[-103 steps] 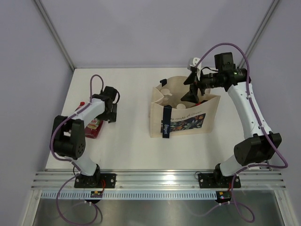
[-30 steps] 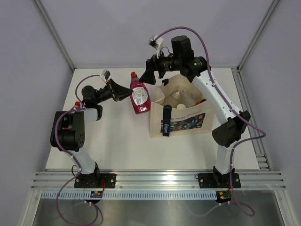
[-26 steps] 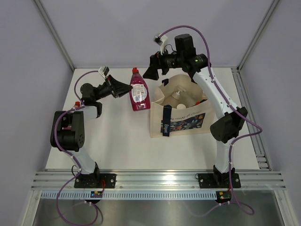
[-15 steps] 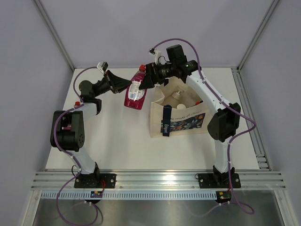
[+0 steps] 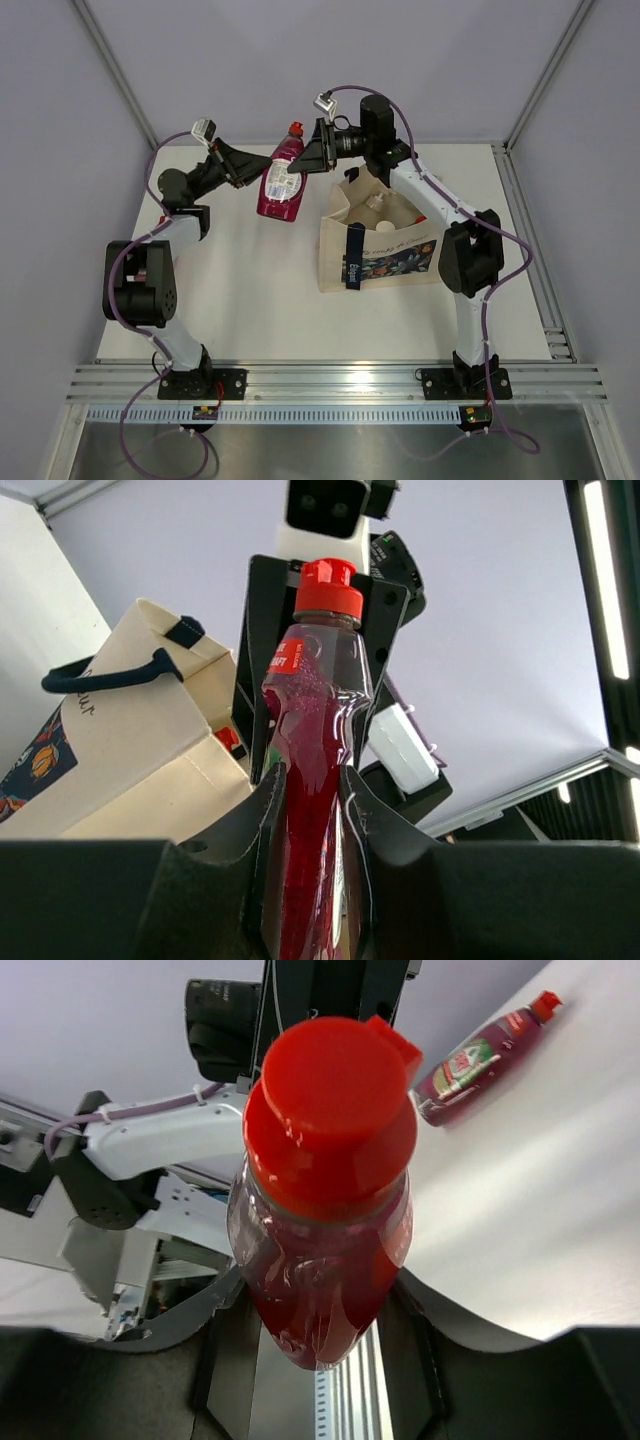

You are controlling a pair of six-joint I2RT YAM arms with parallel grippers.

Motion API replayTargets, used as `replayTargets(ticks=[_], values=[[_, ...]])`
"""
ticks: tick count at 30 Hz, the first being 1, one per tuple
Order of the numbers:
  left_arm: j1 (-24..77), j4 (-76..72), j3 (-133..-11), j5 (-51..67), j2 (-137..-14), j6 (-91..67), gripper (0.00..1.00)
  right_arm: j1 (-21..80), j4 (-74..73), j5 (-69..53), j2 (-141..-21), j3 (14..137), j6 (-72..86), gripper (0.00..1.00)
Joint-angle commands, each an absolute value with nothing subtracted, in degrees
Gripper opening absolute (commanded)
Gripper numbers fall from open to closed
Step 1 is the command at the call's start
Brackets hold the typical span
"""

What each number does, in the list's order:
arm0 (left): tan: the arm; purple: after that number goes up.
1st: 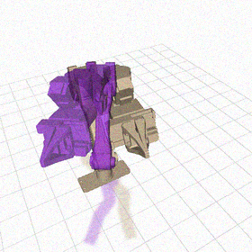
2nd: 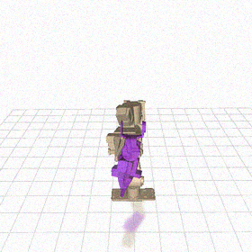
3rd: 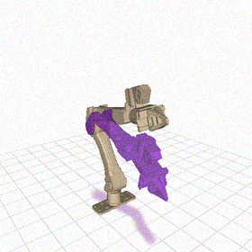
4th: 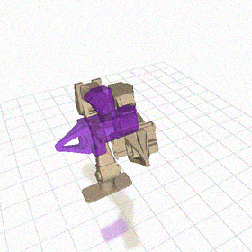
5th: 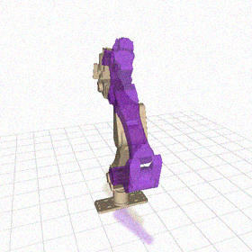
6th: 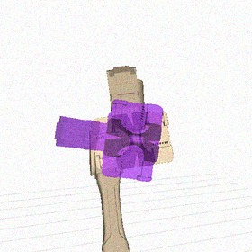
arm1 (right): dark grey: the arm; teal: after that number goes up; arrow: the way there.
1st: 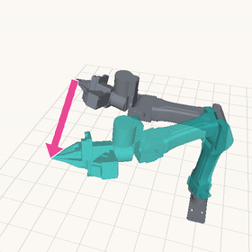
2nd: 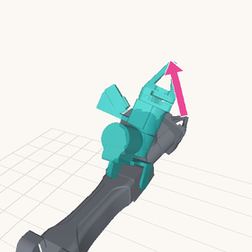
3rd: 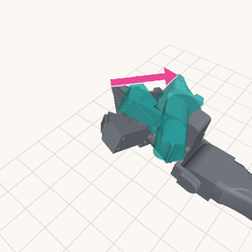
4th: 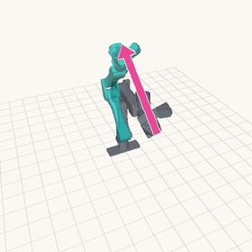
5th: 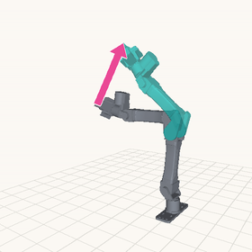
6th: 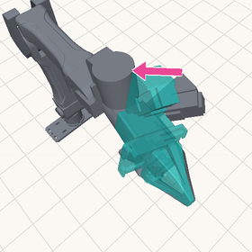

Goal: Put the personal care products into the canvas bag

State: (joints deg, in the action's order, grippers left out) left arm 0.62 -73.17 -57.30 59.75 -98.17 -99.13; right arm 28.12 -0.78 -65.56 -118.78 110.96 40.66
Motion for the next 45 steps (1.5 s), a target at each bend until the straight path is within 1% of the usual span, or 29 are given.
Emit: replayTargets(ticks=[1,3,4,6,7,8,9,10,12,13,15,17,18,19,20,23,24,27,28,30,31,35,39,43,45], values=[[4.13,-83.42,-60.64,59.94,-92.82,-96.78,0.09,30.50,27.40,-71.54,-117.95,110.74,59.93,0.00],[5.09,-76.49,-61.34,60.38,-90.89,-92.32,0.14,30.50,28.31,-71.54,-117.86,111.62,60.12,0.01],[5.62,-73.68,-62.83,60.64,-90.27,-90.37,0.17,30.50,27.34,-71.28,-117.60,112.49,59.51,0.03],[7.38,-62.97,-64.68,61.35,-88.95,-83.72,0.17,30.50,24.18,-71.19,-117.42,113.20,58.10,0.09],[8.08,-59.62,-65.73,61.43,-88.51,-81.41,0.13,30.50,24.43,-71.28,-117.25,113.20,58.44,0.16],[9.39,-52.89,-67.83,61.52,-88.33,-79.30,0.11,30.50,25.13,-71.19,-117.07,113.03,58.88,0.20],[9.84,-49.69,-68.72,61.26,-87.90,-75.36,0.10,30.59,25.48,-71.28,-116.90,112.77,59.84,0.25],[10.63,-45.57,-69.43,61.09,-87.80,-73.76,0.08,30.50,25.92,-71.28,-116.55,112.15,60.29,0.33],[11.07,-43.78,-70.66,60.65,-88.06,-71.81,0.08,30.59,27.33,-71.72,-116.11,111.54,61.25,0.38],[11.25,-43.25,-70.84,60.38,-88.24,-71.72,0.07,30.50,27.33,-71.89,-115.84,111.19,61.43,0.44],[11.51,-43.07,-71.19,60.29,-88.94,-71.81,0.06,30.41,27.77,-72.07,-115.40,110.48,61.78,0.46],[12.21,-42.19,-71.54,60.21,-89.30,-71.20,0.06,30.41,28.13,-72.07,-115.22,110.22,61.96,0.45],[12.39,-41.32,-72.07,60.21,-89.56,-70.67,0.06,30.50,28.39,-72.42,-115.31,110.21,62.57,0.43],[12.91,-38.96,-72.42,60.12,-89.65,-69.88,0.06,30.50,29.35,-72.51,-115.40,110.04,63.10,0.38],[13.27,-37.46,-72.86,59.86,-89.82,-68.13,0.07,30.50,30.05,-72.68,-115.40,109.95,63.71,0.25],[13.97,-30.95,-74.79,58.63,-89.74,-64.18,0.20,30.06,33.65,-73.13,-114.88,108.90,66.26,0.03],[14.15,-29.02,-75.40,58.19,-89.56,-63.12,0.32,29.71,35.32,-73.30,-114.53,107.77,68.44,0.00],[15.20,-20.50,-78.57,55.82,-88.86,-57.76,0.50,27.52,40.77,-73.91,-112.77,105.74,72.41,0.00],[16.25,-17.52,-80.49,55.29,-88.77,-56.70,0.70,26.81,42.35,-74.00,-111.63,105.04,73.03,0.00],[17.40,-16.35,-82.17,54.67,-89.47,-55.46,0.88,24.79,44.11,-74.27,-110.05,103.28,75.40,0.00],[18.45,-16.35,-82.87,54.49,-89.91,-55.63,0.99,24.09,46.56,-74.18,-109.52,102.40,76.37,0.00],[20.65,-17.66,-86.56,53.18,-93.50,-57.48,0.99,20.93,53.95,-73.13,-106.53,97.22,84.00,0.00],[21.01,-17.23,-90.26,51.16,-95.18,-57.57,0.99,17.59,57.74,-72.16,-104.51,94.93,87.18,0.00],[20.74,-4.18,-96.06,46.33,-96.50,-50.56,0.99,12.75,60.55,-72.16,-103.54,94.75,90.17,0.00],[20.39,-1.33,-97.29,45.01,-96.94,-49.40,0.99,10.99,60.38,-72.77,-103.01,94.48,90.18,0.00]])
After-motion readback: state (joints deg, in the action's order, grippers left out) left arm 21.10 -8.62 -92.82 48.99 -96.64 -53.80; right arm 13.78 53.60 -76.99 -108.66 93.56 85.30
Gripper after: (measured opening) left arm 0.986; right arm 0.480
